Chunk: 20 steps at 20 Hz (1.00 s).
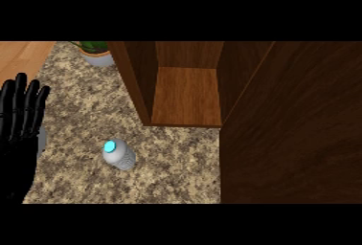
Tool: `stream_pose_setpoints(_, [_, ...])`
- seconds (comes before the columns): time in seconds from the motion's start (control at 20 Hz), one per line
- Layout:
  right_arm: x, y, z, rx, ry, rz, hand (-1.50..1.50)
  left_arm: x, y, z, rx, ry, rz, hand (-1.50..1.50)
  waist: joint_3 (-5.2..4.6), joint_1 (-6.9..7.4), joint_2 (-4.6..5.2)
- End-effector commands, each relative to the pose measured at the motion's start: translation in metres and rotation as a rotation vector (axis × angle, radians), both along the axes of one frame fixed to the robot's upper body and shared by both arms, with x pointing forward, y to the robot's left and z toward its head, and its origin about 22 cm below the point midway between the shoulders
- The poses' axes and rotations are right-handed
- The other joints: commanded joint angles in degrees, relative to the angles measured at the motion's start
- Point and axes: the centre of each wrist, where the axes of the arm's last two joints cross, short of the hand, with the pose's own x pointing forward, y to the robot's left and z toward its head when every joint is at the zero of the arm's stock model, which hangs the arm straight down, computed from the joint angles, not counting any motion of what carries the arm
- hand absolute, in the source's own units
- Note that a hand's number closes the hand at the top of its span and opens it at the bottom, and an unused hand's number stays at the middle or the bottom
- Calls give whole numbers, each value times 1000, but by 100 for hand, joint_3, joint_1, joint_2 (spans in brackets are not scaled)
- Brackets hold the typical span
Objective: Pick up the bottled water, place it into the cabinet and close the cabinet
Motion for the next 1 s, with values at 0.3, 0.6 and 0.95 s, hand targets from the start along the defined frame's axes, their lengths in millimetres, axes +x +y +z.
stream_pose_setpoints(0.3, [-30, 19, -12, 45, 131, 241, -150, -37, -16, -21, -262, 124, 77, -150, 301, 12, 144])
stream_pose_setpoints(0.6, [-68, 26, 19, 69, 154, 295, -150, -64, -28, -17, -285, 143, 103, -150, 300, -58, 150])
stream_pose_setpoints(0.95, [-80, 44, 23, 74, 158, 294, -150, -96, -47, 16, -300, 162, 118, -150, 303, -56, 154])
